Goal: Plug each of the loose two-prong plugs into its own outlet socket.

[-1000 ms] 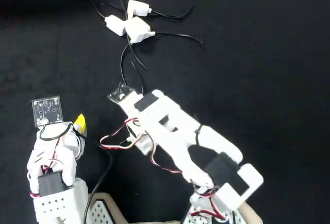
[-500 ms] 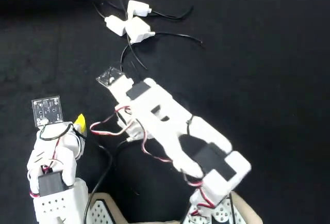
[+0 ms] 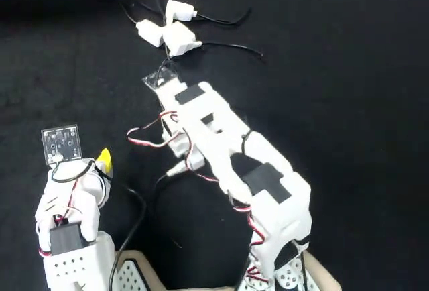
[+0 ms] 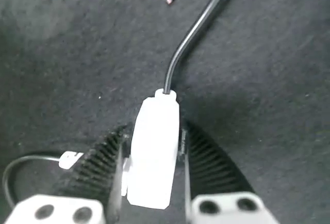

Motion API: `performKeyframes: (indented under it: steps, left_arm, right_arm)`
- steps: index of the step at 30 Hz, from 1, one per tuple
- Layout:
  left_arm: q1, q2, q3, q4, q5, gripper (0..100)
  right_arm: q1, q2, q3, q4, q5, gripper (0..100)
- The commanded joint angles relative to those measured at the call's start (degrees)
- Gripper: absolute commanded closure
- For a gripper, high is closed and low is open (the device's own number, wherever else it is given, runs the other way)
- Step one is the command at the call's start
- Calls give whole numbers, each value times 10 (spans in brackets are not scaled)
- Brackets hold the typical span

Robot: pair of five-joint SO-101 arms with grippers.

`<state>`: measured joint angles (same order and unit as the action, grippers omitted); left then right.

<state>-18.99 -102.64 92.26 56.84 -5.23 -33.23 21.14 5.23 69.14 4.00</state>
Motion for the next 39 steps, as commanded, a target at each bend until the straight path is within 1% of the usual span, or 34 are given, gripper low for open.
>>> performKeyframes:
  steps: [1, 7, 9, 14, 18, 21, 24, 26, 28, 33, 35, 39]
  left_arm:
    - [-3, -4, -2, -17, 7, 787]
    - [-3, -4, -1, -17, 7, 787]
    - [-3, -4, -1, -17, 7, 787]
    - [-3, -4, -1, -17, 7, 787]
    - [-3, -4, -1, -18, 7, 787]
    - [4, -4, 3, -26, 7, 787]
    - [16, -7, 13, -33, 4, 787]
    - [17, -12, 15, -33, 4, 787]
    - [17, -15, 16, -33, 4, 787]
    - [17, -15, 16, -33, 4, 787]
    - [17, -15, 16, -34, 4, 787]
    - [17, -15, 16, -34, 4, 787]
  right_arm:
    - [11, -7, -62, -4, -2, 943]
    - [13, -4, -182, -5, -1, 966]
    - [26, 0, -222, -18, -1, 966]
    - [98, 48, -301, -122, -1, 962]
    - [144, 121, -367, -202, -1, 960]
    - [162, 183, -434, -246, -6, 890]
    - [161, 233, -502, -246, -6, 790]
    - [153, 256, -545, -221, -6, 740]
    - [145, 273, -581, -185, -6, 712]
    - [132, 291, -663, -95, -3, 698]
    - [132, 290, -713, -42, -2, 699]
    - [135, 285, -850, 105, -1, 701]
